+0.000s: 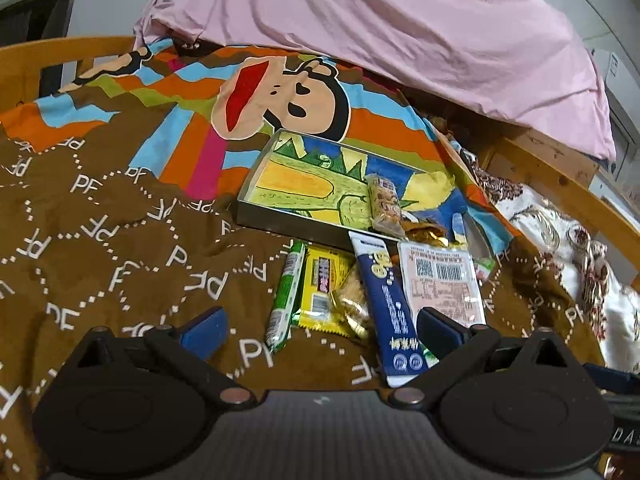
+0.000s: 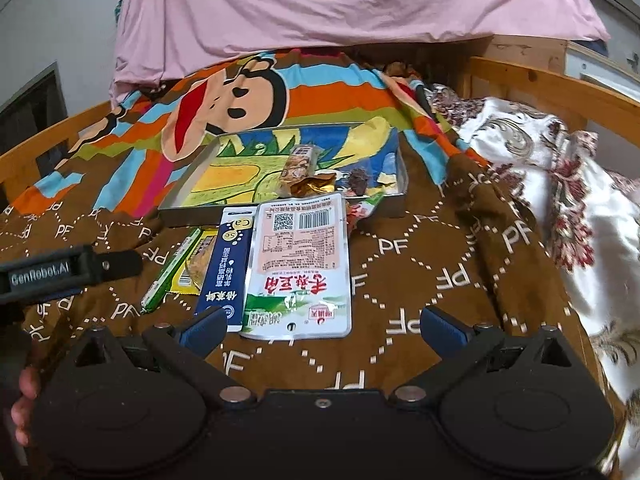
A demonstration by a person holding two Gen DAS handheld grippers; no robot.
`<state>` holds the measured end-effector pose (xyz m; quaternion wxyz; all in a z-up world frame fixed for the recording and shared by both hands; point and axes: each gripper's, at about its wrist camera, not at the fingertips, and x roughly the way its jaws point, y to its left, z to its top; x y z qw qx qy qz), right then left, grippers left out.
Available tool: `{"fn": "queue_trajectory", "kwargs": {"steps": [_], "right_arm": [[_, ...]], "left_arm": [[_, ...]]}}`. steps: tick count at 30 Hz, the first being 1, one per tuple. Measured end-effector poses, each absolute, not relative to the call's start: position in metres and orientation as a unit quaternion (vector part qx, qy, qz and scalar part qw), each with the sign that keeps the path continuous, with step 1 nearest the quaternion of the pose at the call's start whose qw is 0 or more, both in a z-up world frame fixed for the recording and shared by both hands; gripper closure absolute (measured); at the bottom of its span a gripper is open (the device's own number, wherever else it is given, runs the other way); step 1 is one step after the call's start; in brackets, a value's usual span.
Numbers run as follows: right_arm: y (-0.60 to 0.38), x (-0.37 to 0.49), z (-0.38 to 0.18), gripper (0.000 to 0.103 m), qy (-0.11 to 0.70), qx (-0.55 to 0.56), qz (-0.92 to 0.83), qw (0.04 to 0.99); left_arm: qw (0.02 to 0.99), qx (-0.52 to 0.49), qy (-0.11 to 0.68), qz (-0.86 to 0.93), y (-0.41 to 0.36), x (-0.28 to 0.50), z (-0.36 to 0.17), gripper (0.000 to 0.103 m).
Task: Organize snacks
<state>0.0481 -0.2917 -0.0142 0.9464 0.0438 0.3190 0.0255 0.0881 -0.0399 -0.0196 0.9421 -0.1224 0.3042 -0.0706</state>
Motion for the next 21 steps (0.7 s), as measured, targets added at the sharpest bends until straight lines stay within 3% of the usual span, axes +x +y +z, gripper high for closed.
{"fn": "queue_trajectory", "kwargs": {"steps": [12,21], "right_arm": [[-0.308,0.098,-0.028,0.001,0.330,-0.016,0.141,0.933],[-0.333,0.140,-0.043,0.001,0.342,0.033,0.194,0.919]], "left_arm": [[0.920,-0.187,0.319,-0.128,-0.032,0.112,-0.030,0.001],[0.882,-0.234,0.344,-0.220,-0.040,0.125,-0.050,0.001]]}}
